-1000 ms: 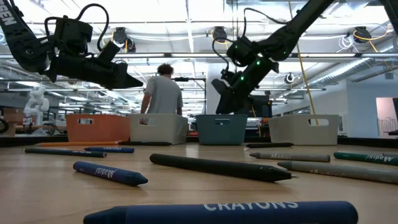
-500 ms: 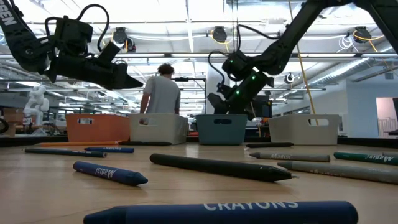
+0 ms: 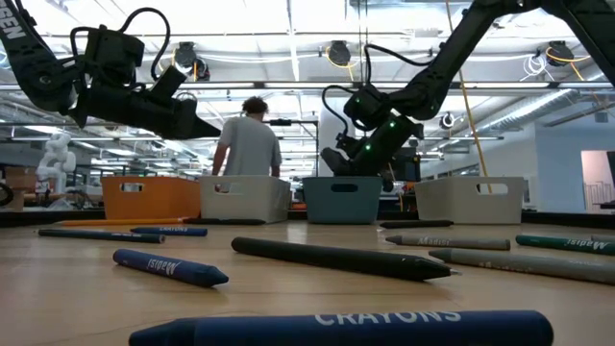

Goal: Sort crayons/erasers/pens/pencils in bins
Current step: Remove the orange pencil from the blue bin

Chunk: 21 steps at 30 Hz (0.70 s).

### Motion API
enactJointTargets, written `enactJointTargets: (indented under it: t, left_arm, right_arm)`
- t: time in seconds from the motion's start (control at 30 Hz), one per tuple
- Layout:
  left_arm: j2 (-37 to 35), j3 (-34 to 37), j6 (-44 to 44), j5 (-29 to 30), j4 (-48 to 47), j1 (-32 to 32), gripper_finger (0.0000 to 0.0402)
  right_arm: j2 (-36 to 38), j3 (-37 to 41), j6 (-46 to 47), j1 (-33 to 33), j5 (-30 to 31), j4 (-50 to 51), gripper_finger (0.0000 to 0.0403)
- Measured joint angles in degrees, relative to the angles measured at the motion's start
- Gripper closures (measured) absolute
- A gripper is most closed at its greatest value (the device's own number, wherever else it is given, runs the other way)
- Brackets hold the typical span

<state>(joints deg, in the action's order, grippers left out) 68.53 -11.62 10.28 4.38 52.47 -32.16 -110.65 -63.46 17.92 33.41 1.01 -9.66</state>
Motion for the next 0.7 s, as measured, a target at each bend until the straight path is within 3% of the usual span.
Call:
enactJointTargets:
  t: [0.3,0.7]
  left_arm:
    - [0.0,0.0,0.0,0.0,0.0,0.0,0.0385]
    - [0.0,0.0,0.0,0.0,0.0,0.0,0.0385]
  right_arm:
    - [-1.8,-0.1,2.6,-0.1,-1.0,-0.6,0.0287]
    - [-1.2,0.1,3.9,0.0,-1.0,-2.6,0.0377]
